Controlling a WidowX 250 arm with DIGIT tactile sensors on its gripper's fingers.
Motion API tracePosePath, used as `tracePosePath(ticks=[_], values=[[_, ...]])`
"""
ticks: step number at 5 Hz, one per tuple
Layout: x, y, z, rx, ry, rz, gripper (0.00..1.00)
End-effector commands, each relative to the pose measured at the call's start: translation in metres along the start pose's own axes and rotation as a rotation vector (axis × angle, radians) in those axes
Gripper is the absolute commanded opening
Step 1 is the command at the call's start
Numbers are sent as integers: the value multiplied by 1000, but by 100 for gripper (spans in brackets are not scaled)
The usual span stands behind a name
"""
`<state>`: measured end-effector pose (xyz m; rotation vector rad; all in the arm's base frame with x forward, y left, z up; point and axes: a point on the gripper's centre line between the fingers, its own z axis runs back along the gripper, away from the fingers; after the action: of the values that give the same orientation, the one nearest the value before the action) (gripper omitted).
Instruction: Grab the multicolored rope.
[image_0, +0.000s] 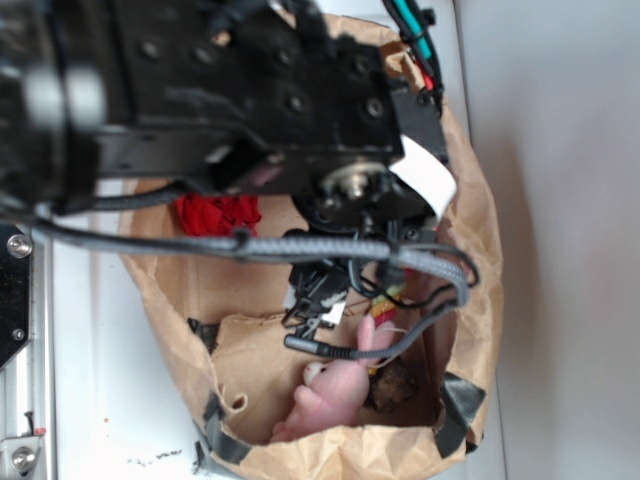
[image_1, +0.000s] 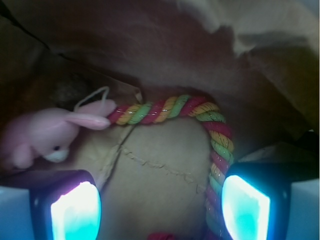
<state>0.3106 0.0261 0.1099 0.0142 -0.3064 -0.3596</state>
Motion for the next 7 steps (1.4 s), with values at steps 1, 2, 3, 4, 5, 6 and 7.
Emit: tracePosePath(ticks=[1,2,3,4,5,6,7], values=[[5,4,3,22,-39,-54,100],[7,8,4,51,-17,-43,100],[5,2,7,58,-1,4,100],[4,0,8,58,19,30,100],[4,0,8,58,19,30,100],[4,0,8,58,19,30,100],[4,0,8,58,19,30,100]])
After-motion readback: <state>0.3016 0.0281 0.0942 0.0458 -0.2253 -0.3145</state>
